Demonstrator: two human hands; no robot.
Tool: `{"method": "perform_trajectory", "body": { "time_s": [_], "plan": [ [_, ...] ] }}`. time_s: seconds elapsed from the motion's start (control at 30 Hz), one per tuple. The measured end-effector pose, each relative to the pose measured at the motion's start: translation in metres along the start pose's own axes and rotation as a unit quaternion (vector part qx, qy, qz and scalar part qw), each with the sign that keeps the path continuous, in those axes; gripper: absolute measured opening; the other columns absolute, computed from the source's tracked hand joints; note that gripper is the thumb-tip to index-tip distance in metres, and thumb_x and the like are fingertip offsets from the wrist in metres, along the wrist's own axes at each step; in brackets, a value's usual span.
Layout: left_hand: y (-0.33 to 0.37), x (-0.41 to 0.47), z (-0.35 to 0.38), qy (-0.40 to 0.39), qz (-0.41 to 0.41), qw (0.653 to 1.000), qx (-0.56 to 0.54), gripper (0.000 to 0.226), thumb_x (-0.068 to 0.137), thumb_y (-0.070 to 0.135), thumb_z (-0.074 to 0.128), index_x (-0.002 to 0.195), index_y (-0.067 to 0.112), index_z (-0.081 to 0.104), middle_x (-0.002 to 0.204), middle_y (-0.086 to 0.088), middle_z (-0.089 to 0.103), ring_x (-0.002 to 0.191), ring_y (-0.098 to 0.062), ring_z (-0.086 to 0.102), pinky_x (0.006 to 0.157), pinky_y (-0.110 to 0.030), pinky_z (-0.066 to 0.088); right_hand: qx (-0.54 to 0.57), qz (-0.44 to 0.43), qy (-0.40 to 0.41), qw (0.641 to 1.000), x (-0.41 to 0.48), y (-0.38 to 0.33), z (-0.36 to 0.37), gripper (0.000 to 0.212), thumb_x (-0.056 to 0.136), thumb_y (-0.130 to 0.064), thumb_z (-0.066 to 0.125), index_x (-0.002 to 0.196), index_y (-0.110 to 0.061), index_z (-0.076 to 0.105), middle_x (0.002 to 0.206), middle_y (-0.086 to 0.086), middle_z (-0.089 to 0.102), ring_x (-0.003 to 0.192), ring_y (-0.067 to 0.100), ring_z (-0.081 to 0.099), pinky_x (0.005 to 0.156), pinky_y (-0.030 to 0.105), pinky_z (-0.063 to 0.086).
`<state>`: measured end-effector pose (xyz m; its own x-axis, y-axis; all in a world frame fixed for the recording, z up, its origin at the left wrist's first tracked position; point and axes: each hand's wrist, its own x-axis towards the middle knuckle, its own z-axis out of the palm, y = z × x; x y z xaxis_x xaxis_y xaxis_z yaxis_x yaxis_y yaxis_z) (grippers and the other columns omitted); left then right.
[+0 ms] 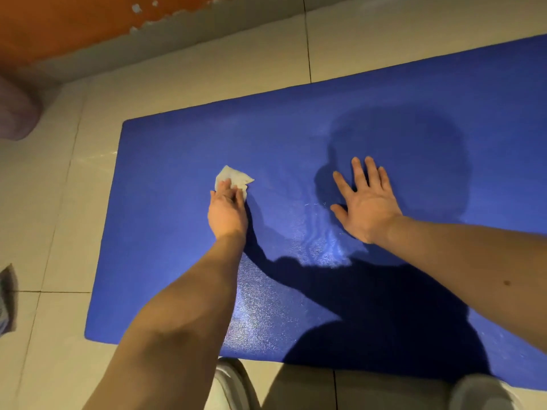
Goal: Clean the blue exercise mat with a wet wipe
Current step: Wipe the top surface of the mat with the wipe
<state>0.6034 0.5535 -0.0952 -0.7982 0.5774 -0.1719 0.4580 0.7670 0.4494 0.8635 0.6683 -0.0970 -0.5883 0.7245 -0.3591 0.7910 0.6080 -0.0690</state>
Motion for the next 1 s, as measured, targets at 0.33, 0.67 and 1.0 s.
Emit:
{"method": "perform_trajectory", "body": {
  "time_s": [0.33, 0.67, 1.0],
  "plan": [
    [0.032, -0.056, 0.039, -0.088, 0.201, 0.976, -0.018, 0.037, 0.106, 0.027, 0.045, 0.135, 0.012, 0.061, 0.154, 0.002, 0.044, 0.148, -0.016, 0.028, 0.117, -0.029, 0.026, 0.024, 0.002, 0.041, 0.999, 0.038, -0.009, -0.011, 0.075, 0.102, -0.059, 0.026, 0.163, -0.023, 0.004, 0.167, 0.020, -0.009, 0.153, 0.041, -0.013, 0.125, 0.054, -0.002],
    [0.007, 0.034, 0.007, 0.029, -0.032, 0.999, -0.025, 0.037, 0.102, 0.037, 0.048, 0.137, 0.025, 0.057, 0.131, -0.007, 0.064, 0.123, -0.033, 0.057, 0.095, -0.038, 0.048, 0.006, -0.032, 0.025, 0.999, 0.040, 0.001, -0.004, 0.072, 0.102, -0.059, 0.022, 0.162, -0.025, 0.000, 0.167, 0.017, -0.014, 0.153, 0.038, -0.018, 0.125, 0.051, -0.003],
    [0.037, -0.019, 0.036, -0.056, 0.139, 0.987, -0.054, 0.030, 0.103, 0.025, 0.053, 0.130, 0.018, 0.066, 0.152, 0.010, 0.046, 0.149, -0.013, 0.026, 0.118, -0.030, 0.031, 0.010, 0.009, 0.057, 0.998, 0.077, -0.009, -0.020, 0.072, 0.102, -0.058, 0.024, 0.162, -0.022, 0.011, 0.167, 0.021, -0.001, 0.153, 0.043, -0.007, 0.125, 0.054, 0.002]
  ]
}}
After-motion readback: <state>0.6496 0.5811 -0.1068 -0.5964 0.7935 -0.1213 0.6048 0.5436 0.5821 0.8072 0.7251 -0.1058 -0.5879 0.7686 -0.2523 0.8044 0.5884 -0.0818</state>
